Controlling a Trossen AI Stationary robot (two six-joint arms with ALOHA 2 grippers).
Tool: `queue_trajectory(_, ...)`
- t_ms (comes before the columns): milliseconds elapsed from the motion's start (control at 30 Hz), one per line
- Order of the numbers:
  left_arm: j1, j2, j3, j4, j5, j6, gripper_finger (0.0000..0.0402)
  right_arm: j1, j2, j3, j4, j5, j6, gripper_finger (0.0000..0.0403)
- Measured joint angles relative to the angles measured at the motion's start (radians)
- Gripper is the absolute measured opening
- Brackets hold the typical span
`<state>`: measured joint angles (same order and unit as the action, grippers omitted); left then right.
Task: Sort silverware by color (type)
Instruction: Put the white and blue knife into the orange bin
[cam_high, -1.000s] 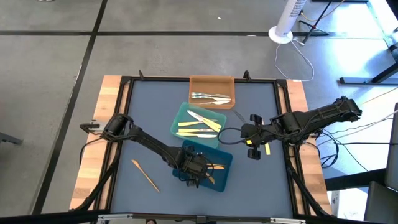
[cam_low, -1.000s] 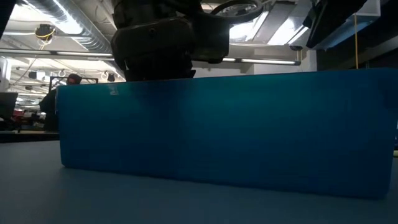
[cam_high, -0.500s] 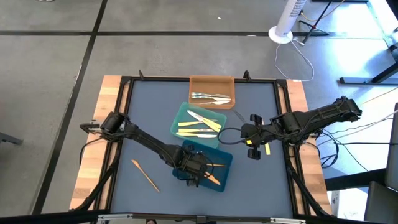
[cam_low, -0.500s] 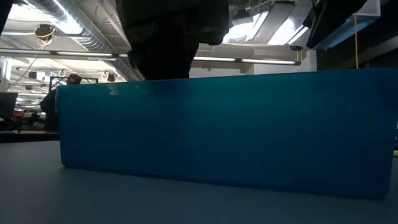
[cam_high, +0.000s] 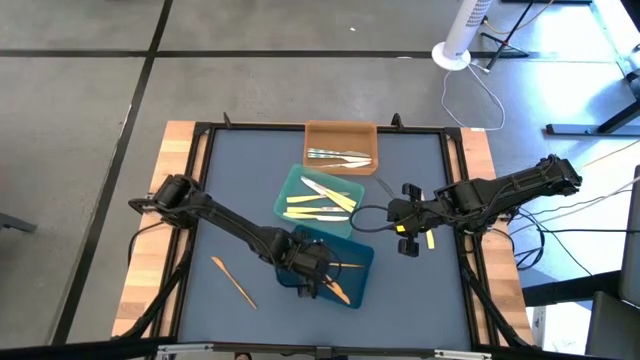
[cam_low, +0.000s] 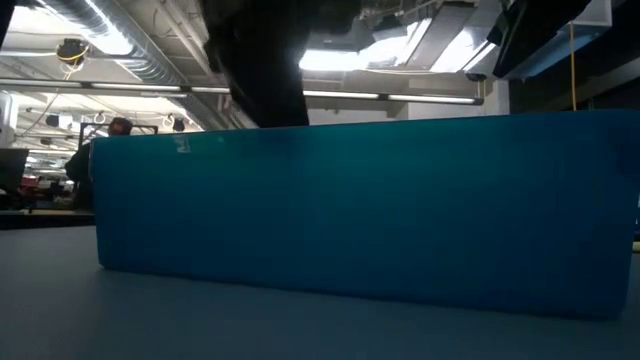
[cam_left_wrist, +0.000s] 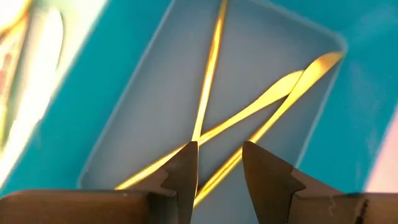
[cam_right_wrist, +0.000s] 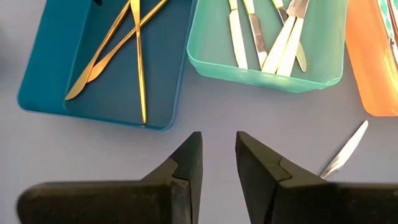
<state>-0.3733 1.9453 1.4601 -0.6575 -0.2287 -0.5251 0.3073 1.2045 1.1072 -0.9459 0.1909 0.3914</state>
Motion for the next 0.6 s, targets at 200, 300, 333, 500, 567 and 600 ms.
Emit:
queue_trajectory(200, 0.000, -0.091, 0.000, -0.035, -0.042, 0.012, 0.0121, 0.000, 0.000, 0.000, 0.002, 0.000, -0.001, 0.0085)
queue_trajectory(300, 0.000, -0.154, 0.000, -0.069, -0.074, 0.012, 0.0121, 0.000, 0.000, 0.000, 0.002, -0.001, -0.002, 0.0085)
queue_trajectory(333, 0.000, -0.177, 0.000, -0.089, -0.088, 0.012, 0.0121, 0.000, 0.000, 0.000, 0.001, 0.000, -0.003, 0.0085)
queue_trajectory(500, 0.000, -0.297, 0.000, -0.179, -0.158, 0.006, 0.0121, 0.000, 0.000, 0.000, 0.001, 0.000, -0.003, 0.0085)
queue_trajectory(567, -0.001, -0.350, 0.000, -0.201, -0.190, 0.005, 0.0121, 0.000, 0.000, 0.000, 0.002, 0.000, -0.003, 0.0085)
queue_trajectory(600, -0.003, -0.373, 0.000, -0.213, -0.205, 0.005, 0.0121, 0.000, 0.000, 0.000, 0.002, 0.002, -0.003, 0.0085)
